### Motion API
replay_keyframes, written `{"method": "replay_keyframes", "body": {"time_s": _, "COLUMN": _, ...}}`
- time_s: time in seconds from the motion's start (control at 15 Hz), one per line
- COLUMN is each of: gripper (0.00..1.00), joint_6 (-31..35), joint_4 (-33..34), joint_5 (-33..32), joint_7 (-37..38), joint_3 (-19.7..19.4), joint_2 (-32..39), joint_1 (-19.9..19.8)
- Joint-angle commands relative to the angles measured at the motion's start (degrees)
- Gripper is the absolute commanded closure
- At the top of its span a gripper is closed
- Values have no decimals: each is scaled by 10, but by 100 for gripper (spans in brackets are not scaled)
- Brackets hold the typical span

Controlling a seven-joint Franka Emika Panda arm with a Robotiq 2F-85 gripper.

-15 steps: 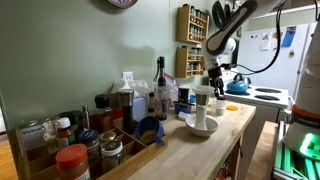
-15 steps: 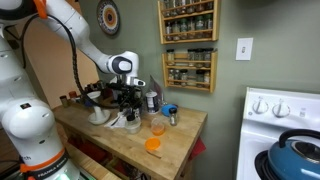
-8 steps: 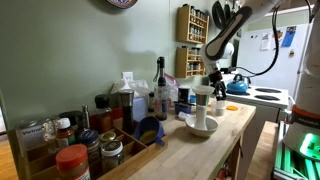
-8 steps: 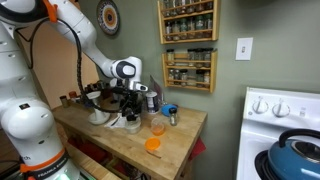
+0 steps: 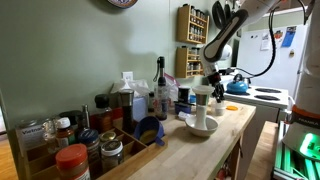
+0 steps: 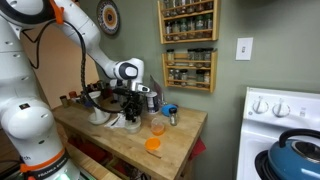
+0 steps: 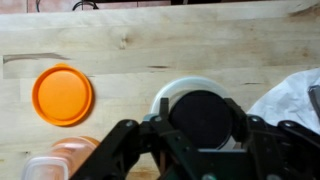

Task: Remove the jar from the clear bowl and put it on the counter

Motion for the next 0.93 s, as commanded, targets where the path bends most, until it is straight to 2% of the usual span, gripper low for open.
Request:
{"method": "replay_keyframes", "body": {"time_s": 0.0, "gripper": 69, "joint_6": -6, "joint_4": 9, "joint_5": -5, "joint_7": 18, "joint_3": -3, "joint_2": -12, "joint_1": -3}}
{"method": "replay_keyframes", "body": {"time_s": 0.27, "gripper": 69, "joint_6": -57, "joint_4": 47, "joint_5": -35, "joint_7": 17, "joint_3": -4, "joint_2": -52, "joint_1": -3}}
{"method": "replay_keyframes", "body": {"time_s": 0.53, "gripper": 69, "joint_6": -150, "joint_4": 122, "joint_5": -70, "joint_7": -6, "joint_3": 3, "joint_2": -58, "joint_1": 1}}
{"method": "replay_keyframes", "body": {"time_s": 0.87, "gripper": 69, "joint_6": -71, "joint_4": 157, "joint_5": -30, "joint_7": -10, "joint_3": 18, "joint_2": -24, "joint_1": 18}}
